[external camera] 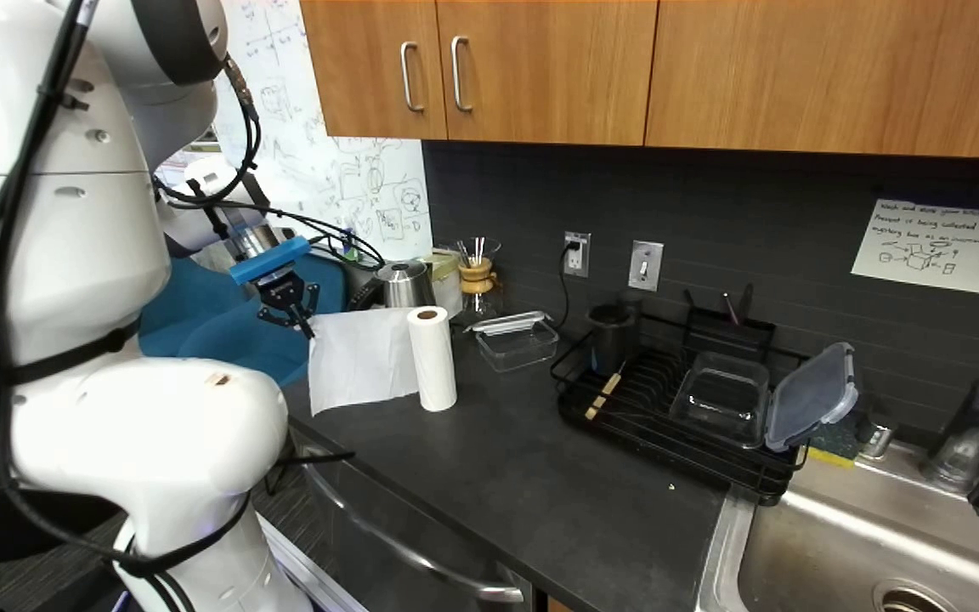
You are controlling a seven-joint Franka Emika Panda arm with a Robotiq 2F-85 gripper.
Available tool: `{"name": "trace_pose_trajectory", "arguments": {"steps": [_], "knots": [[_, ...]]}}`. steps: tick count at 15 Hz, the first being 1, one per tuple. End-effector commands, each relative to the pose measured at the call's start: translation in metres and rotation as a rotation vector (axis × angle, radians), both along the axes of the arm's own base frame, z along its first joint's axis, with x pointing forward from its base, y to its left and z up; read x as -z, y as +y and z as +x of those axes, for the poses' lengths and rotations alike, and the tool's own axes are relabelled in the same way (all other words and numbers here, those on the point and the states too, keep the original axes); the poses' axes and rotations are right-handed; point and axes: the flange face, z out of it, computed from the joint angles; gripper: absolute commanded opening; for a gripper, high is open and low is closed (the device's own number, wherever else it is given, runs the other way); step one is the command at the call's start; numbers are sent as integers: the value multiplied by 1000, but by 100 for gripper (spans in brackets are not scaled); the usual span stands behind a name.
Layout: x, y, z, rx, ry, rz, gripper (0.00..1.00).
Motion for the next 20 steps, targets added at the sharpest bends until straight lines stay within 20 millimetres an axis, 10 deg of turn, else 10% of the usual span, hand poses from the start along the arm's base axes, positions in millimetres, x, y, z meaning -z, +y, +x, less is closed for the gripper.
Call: {"name": "trace_pose_trajectory", "arguments": {"steps": [1, 14, 15, 20], "knots": [[0, 0, 0, 0, 1, 0, 2], [0, 0, 0, 0, 1, 0, 2], [0, 0, 0, 0, 1, 0, 27], [0, 0, 0, -1, 0, 0, 50]]}}
